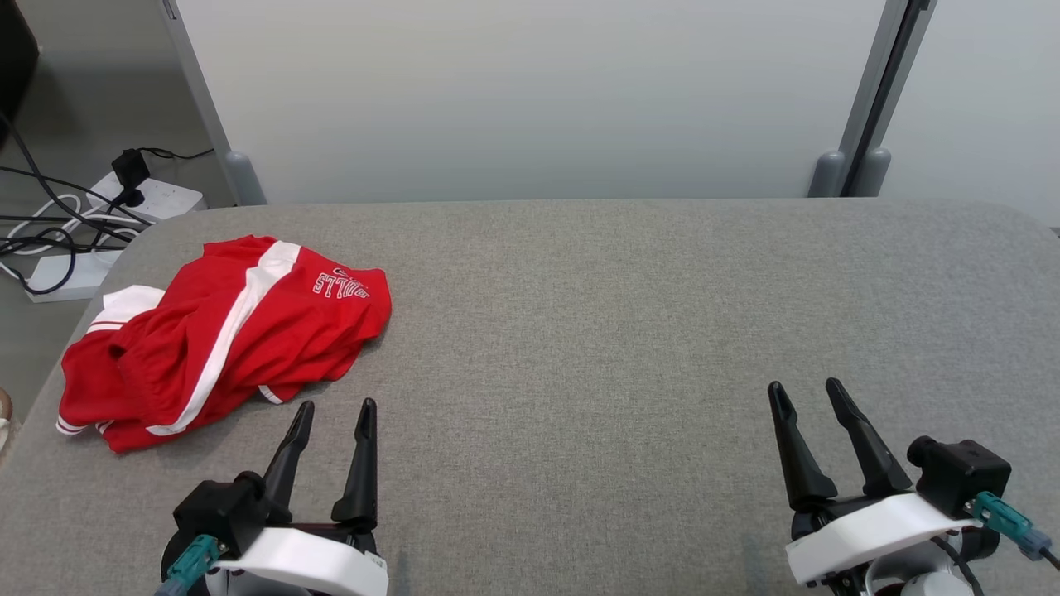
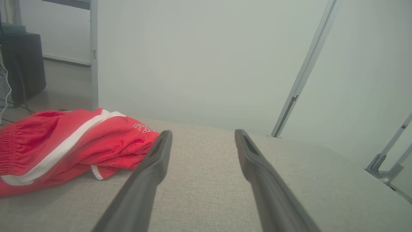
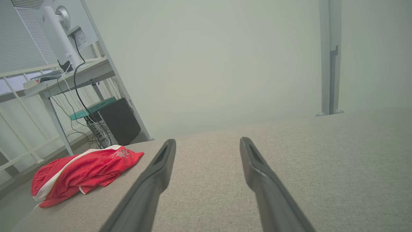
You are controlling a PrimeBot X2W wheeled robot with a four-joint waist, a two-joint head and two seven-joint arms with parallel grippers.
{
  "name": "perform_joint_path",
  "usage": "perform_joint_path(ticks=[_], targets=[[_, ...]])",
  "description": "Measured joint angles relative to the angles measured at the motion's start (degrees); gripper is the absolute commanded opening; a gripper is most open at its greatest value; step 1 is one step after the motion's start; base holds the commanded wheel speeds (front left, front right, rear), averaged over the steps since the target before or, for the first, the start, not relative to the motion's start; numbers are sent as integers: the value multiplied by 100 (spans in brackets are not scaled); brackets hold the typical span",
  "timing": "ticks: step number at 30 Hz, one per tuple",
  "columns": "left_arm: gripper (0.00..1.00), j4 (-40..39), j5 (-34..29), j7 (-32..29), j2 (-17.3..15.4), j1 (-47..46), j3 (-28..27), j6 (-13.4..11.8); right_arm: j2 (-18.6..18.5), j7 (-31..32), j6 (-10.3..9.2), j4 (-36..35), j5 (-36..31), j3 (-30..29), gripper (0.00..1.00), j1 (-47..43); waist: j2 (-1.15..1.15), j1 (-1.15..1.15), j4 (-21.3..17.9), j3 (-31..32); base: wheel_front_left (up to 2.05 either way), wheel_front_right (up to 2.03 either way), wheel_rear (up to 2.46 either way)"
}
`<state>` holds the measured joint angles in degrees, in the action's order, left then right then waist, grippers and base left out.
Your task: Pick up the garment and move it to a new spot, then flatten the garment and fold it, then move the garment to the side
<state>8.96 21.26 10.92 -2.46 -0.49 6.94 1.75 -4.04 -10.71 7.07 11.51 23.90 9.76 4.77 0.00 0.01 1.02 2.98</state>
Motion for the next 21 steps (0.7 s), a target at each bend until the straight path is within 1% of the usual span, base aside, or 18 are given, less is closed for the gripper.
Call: perform_joint_path(ticks=[7, 14, 21], targets=[[100, -85, -458, 123, -9, 0, 115, -48, 2, -121, 0, -130, -467, 36, 100, -1, 0, 0, 5, 38, 0, 0, 0], [100, -142, -883, 232, -12, 0, 175, -187, 2, -223, 0, -171, -954, 135, 100, -1, 0, 0, 8, 57, 0, 0, 0], [100, -179, -1290, 333, -13, 0, 205, -238, 4, -349, 1, -201, -1410, 169, 100, -4, 0, 0, 26, 80, 0, 0, 0]])
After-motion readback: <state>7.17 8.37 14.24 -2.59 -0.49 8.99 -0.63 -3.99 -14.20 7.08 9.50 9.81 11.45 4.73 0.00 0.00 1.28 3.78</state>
